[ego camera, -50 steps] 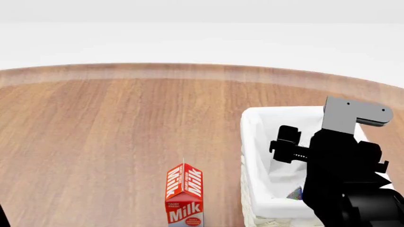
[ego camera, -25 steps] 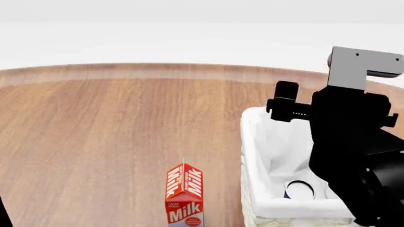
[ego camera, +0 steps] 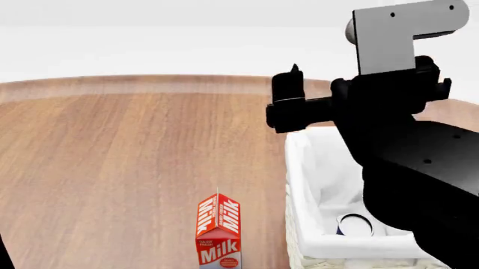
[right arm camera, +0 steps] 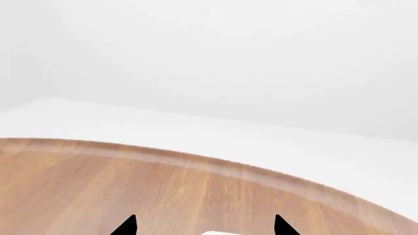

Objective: Pick up the alphabet soup and the tomato sauce, and put them in the basket.

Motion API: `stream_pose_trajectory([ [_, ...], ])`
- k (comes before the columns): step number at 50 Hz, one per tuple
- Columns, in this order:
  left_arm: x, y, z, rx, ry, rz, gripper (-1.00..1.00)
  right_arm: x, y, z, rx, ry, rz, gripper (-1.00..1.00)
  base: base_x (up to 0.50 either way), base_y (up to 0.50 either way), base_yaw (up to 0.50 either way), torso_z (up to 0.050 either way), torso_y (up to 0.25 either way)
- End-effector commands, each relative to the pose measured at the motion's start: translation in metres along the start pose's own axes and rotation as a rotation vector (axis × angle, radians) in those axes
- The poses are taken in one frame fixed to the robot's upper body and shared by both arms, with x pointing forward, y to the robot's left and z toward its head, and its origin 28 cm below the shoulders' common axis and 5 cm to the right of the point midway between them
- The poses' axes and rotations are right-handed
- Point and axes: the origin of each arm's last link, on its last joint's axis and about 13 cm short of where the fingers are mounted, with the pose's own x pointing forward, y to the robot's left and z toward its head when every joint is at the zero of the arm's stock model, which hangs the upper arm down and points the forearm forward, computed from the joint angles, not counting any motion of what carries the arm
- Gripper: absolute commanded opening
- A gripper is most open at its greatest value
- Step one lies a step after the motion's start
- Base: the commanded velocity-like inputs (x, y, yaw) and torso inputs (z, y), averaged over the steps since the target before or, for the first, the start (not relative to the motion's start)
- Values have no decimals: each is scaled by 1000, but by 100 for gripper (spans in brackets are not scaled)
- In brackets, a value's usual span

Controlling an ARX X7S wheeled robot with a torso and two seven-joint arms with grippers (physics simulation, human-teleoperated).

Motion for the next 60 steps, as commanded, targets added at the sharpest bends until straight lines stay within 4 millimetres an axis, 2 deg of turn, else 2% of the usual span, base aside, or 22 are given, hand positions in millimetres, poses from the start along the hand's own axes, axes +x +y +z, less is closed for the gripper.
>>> stream_pose_trajectory([
  [1,0,-1,-1,-1,1,-1,100,-40,18,-8,-133,3,107,100,0,0,0,0,0],
  [8,0,-2,-1,-3,3,-8,100,-72,32,-17,-182,8,213,100,0,0,0,0,0],
  [13,0,-2,-1,-4,3,-8,100,-84,39,-25,-193,29,273,100,0,0,0,0,0],
  [15,0,-2,-2,-4,4,-7,100,-92,43,-30,-204,46,316,100,0,0,0,0,0],
  [16,0,-1,-1,-2,4,-7,100,-98,46,-40,-206,58,345,100,0,0,0,0,0],
  [19,0,-1,-1,-3,2,-6,100,-109,51,-35,-204,70,406,100,0,0,0,0,0],
  [21,0,-2,-1,-3,4,-9,100,-119,56,-45,-228,86,460,100,0,0,0,0,0],
  [25,0,-2,-1,-4,4,-8,100,-133,62,-46,-264,99,539,100,0,0,0,0,0],
  [26,1,-2,-1,-4,3,-8,100,-136,64,-56,-271,106,565,100,0,0,0,0,0],
  [28,1,-2,0,-5,2,-10,100,-142,66,-52,-265,114,586,100,0,0,0,0,0],
  [29,1,-2,0,-2,2,-11,100,-148,69,-64,-291,124,621,100,0,0,0,0,0],
  [35,1,-3,1,-2,2,-13,100,-168,76,-71,-314,134,742,100,0,0,0,0,0],
  [42,1,-3,2,0,2,-15,100,-175,78,-82,-320,179,787,100,0,0,0,0,0],
  [52,1,-4,2,-1,3,-15,100,-182,78,-97,-332,257,749,100,0,0,0,0,0],
  [57,1,-4,2,2,1,-18,100,-192,78,-108,-327,366,733,100,0,0,0,0,0],
  [60,1,-4,2,1,3,-17,100,-199,80,-124,-354,445,740,100,0,0,0,0,0],
])
